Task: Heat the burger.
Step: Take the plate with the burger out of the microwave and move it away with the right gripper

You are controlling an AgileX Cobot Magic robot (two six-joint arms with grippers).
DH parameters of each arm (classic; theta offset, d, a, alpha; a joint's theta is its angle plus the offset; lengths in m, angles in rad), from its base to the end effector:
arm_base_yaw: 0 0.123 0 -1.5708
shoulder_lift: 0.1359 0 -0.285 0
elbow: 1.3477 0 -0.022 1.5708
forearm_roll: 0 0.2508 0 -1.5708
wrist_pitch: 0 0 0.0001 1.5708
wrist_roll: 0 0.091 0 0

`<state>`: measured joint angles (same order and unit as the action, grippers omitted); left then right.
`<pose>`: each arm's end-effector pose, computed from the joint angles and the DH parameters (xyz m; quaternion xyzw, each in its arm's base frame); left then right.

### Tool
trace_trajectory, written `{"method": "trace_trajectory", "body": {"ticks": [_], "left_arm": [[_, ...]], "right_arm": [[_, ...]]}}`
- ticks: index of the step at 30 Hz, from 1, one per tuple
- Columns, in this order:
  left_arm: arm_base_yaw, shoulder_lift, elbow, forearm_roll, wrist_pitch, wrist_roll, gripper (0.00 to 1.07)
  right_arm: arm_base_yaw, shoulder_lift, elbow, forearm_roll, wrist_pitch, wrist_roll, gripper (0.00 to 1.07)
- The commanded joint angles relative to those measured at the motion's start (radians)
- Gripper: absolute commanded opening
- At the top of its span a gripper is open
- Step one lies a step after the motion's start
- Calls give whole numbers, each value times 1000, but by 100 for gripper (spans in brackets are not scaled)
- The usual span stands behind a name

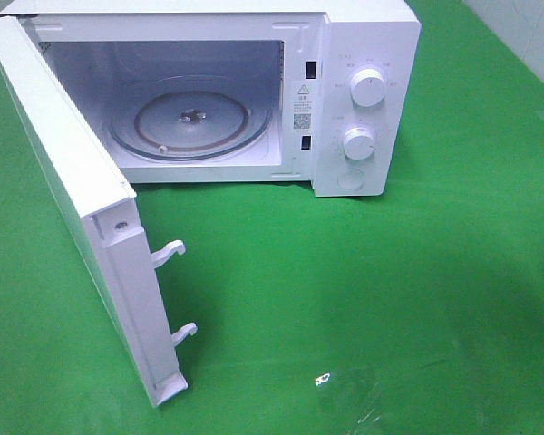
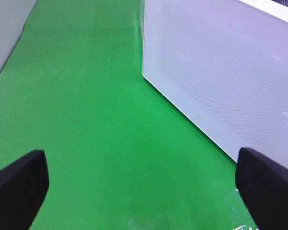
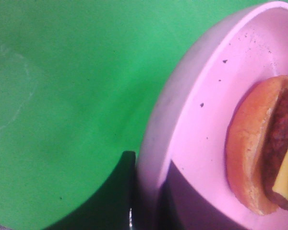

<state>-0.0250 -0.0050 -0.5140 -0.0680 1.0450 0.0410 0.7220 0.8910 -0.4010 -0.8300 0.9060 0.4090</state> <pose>-0.0069 -0.0052 0.2826 0.0292 0.8431 -0.0297 0.5362 0.1284 0.0426 0.2223 -0.3440 0.8642 -0.2290 0.2869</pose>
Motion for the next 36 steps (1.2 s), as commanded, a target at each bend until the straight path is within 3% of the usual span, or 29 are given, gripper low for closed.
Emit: {"method": "trace_trajectory", "body": {"ticks": [1, 19, 34, 36], "left_arm": [[4, -6, 3, -7, -10, -2, 98], [4, -6, 3, -7, -10, -2, 98], [4, -6, 3, -7, -10, -2, 98], [4, -6, 3, -7, -10, -2, 98]], "right_arm": [[-1, 45, -20, -87, -15, 82, 0], [-2, 482, -183, -112, 129, 490, 1], [-6, 699, -188, -117, 54, 630, 2], [-59, 755, -188, -125, 15, 659, 3]]}}
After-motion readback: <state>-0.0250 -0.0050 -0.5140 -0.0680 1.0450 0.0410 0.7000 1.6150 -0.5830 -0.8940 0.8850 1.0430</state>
